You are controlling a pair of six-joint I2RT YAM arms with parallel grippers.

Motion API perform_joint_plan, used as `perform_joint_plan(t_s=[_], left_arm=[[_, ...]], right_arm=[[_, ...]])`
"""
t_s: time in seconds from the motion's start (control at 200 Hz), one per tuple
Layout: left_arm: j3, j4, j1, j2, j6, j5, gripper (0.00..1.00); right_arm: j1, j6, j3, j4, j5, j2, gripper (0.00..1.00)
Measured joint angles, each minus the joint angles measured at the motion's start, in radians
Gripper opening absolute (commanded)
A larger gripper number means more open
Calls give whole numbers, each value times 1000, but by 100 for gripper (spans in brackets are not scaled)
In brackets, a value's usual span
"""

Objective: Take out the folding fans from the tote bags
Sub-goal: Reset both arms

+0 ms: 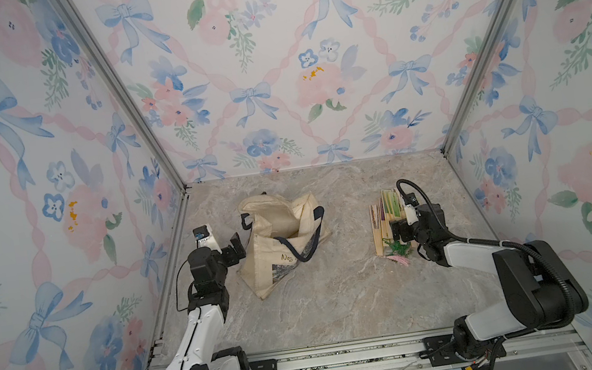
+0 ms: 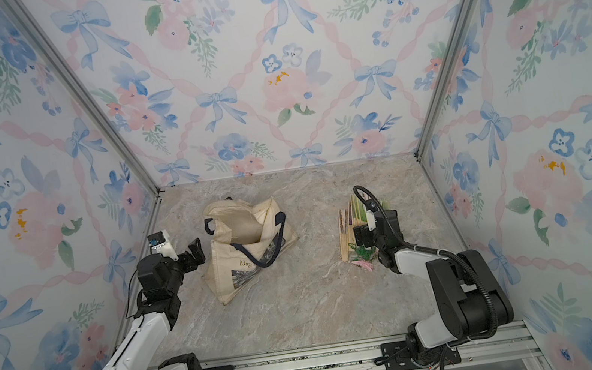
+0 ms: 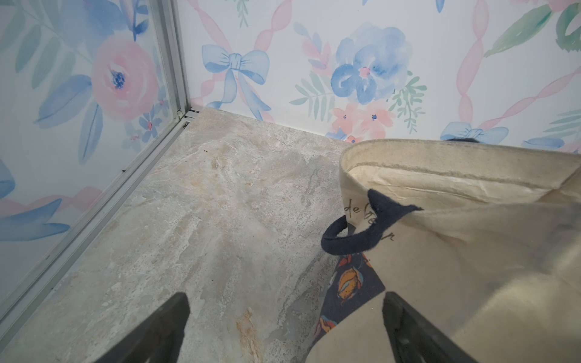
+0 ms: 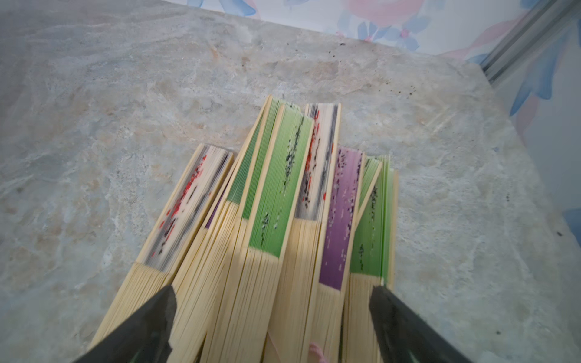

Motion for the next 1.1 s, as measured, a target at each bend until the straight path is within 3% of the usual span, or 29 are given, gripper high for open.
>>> perform_joint_plan(t_s=[0.155,0.455,0.645,1.1], left_arm=[[-54,135,0,81,17,35,98],[-74,380,-18,323,64,51,98],[-30,443,-83,440,132,22,98],[-27,504,-152,457,188,-110,98]], right_arm=[[-77,38,-107,257,7,39,97],[-96,56,-136,332,15,66,97],[-95,56,-136,338,15,66,97],[-95,56,-136,340,15,66,96]])
